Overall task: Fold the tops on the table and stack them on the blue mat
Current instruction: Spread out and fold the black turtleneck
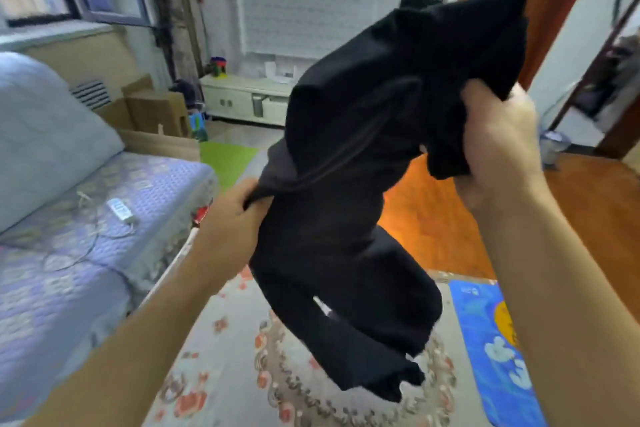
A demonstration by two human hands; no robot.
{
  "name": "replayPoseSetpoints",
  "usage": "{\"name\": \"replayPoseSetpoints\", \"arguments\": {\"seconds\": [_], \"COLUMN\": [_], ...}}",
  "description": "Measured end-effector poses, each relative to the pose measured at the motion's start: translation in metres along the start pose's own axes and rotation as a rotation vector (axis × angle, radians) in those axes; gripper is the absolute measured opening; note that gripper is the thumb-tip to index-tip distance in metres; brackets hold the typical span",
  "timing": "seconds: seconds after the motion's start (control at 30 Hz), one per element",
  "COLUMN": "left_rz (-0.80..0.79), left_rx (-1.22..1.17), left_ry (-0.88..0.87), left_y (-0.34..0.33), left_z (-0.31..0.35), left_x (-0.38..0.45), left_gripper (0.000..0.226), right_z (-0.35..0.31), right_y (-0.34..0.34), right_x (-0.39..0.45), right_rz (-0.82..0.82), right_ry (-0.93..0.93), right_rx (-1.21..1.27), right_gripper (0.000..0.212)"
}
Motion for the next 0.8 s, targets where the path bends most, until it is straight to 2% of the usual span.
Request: {"name": "replayPoseSetpoints", "arguments": {"seconds": [0.03, 0.1, 0.13, 0.17, 0.23, 0.27, 0.3, 0.33, 0.37, 0.4, 0.47, 0.5, 0.57, 0.6, 0.67, 0.7, 0.73, 0.77, 0.8], "left_rz": [-0.12, -0.38, -0.537, -0.723, -1.063, -1.106, -1.044, -0.881, -0.699, -0.612, -0.63, -0.614, -0.536, -0.504, -0.523, -0.607, -0.705, -0.819, -0.92], "left_rx": [-0.062, -0.239, -0.318, -0.344, -0.369, -0.373, -0.336, -0.214, -0.068, 0.038, 0.019, -0.039, -0.151, -0.203, -0.25, -0.201, -0.135, -0.077, -0.042], "left_ry": [0.025, 0.12, 0.188, 0.246, 0.31, 0.289, 0.251, 0.213, 0.188, 0.175, 0.237, 0.294, 0.373, 0.426, 0.517, 0.526, 0.551, 0.544, 0.551], "left_y": [-0.003, -0.004, -0.001, 0.002, 0.003, -0.004, -0.015, -0.029, -0.045, -0.062, -0.092, -0.104, -0.119, -0.122, -0.125, -0.127, -0.13, -0.134, -0.134], "left_z": [0.015, 0.035, 0.046, 0.051, 0.052, 0.049, 0.039, 0.028, 0.015, 0.004, -0.025, -0.043, -0.073, -0.086, -0.081, -0.078, -0.074, -0.075, -0.073], "left_x": [0.008, 0.018, 0.021, 0.023, 0.025, 0.025, 0.026, 0.029, 0.031, 0.027, 0.015, 0.014, 0.017, 0.02, 0.018, 0.015, 0.01, 0.003, -0.005], "left_gripper": [0.028, 0.014, 0.022, 0.04, 0.062, 0.062, 0.059, 0.058, 0.063, 0.073, 0.086, 0.076, 0.039, 0.031, 0.018, 0.007, 0.009, 0.023, 0.031], "right_z": [-0.002, -0.004, -0.006, -0.007, -0.006, -0.004, -0.001, 0.003, 0.008, 0.015, 0.028, 0.034, 0.047, 0.053, 0.067, 0.074, 0.081, 0.086, 0.089], "right_y": [0.008, 0.023, 0.031, 0.037, 0.048, 0.051, 0.051, 0.051, 0.051, 0.051, 0.055, 0.06, 0.075, 0.083, 0.097, 0.101, 0.102, 0.101, 0.099], "right_x": [0.005, 0.016, 0.02, 0.023, 0.029, 0.031, 0.031, 0.033, 0.033, 0.033, 0.035, 0.035, 0.034, 0.032, 0.026, 0.023, 0.019, 0.016, 0.012], "right_rz": [0.043, 0.114, 0.148, 0.173, 0.137, 0.081, 0.02, -0.032, -0.083, -0.14, -0.248, -0.301, -0.375, -0.389, -0.387, -0.39, -0.406, -0.426, -0.438], "right_ry": [0.018, 0.044, 0.043, 0.034, 0.001, -0.02, -0.053, -0.085, -0.144, -0.211, -0.375, -0.449, -0.571, -0.623, -0.709, -0.743, -0.767, -0.786, -0.795], "right_rx": [-0.017, -0.047, -0.038, -0.021, -0.031, -0.04, -0.053, -0.068, -0.08, -0.102, -0.174, -0.206, -0.217, -0.214, -0.185, -0.159, -0.132, -0.112, -0.086], "right_gripper": [0.016, 0.024, 0.028, 0.03, 0.027, 0.02, 0.013, 0.011, 0.012, 0.012, 0.017, 0.023, 0.028, 0.03, 0.026, 0.021, 0.014, 0.013, 0.018]}}
Point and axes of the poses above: each hand's wrist, its own x-axis towards the middle knuckle, its own y-axis out of the back of the hand, z = x × y, the point moved 1 cm from there along x, towards the middle knuckle, and after that the axes turned 4 degrees about -x, right-handed, at the moved point
